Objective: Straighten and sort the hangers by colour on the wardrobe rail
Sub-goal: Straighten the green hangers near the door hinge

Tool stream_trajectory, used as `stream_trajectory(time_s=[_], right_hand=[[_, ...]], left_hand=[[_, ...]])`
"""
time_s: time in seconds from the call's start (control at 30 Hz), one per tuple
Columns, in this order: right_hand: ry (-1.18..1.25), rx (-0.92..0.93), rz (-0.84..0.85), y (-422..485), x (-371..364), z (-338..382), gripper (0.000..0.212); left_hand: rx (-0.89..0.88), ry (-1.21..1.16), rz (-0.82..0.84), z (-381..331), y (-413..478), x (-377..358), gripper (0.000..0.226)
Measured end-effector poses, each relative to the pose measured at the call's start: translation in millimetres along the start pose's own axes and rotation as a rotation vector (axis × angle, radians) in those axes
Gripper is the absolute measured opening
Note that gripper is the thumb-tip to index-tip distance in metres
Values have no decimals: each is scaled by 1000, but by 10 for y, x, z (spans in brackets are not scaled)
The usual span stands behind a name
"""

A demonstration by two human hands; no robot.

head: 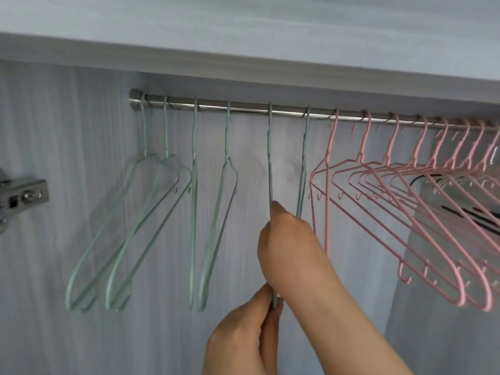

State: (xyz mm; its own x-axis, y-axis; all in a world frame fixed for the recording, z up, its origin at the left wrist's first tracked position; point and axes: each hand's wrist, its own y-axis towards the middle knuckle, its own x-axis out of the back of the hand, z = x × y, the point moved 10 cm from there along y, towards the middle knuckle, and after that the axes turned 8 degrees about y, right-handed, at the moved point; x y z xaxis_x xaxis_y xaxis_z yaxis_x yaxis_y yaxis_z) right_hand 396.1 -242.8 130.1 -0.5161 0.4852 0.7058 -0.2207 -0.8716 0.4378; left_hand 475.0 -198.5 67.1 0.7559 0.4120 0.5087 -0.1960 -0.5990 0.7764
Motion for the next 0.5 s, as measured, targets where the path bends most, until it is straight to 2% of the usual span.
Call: stream_trajectory(time_s=[0.17,0.43,0.5], right_hand=[[-57,-4,-10,43,17,-52,39],[-97,-17,-3,45,59,-75,41],[-78,4,-4,10,86,-38,40]], left_hand=[[-5,7,-68,-20,46,31,46],[-29,-32,-17,-50,31,-69,43],[-4,-54,-1,15,-1,-61,36]])
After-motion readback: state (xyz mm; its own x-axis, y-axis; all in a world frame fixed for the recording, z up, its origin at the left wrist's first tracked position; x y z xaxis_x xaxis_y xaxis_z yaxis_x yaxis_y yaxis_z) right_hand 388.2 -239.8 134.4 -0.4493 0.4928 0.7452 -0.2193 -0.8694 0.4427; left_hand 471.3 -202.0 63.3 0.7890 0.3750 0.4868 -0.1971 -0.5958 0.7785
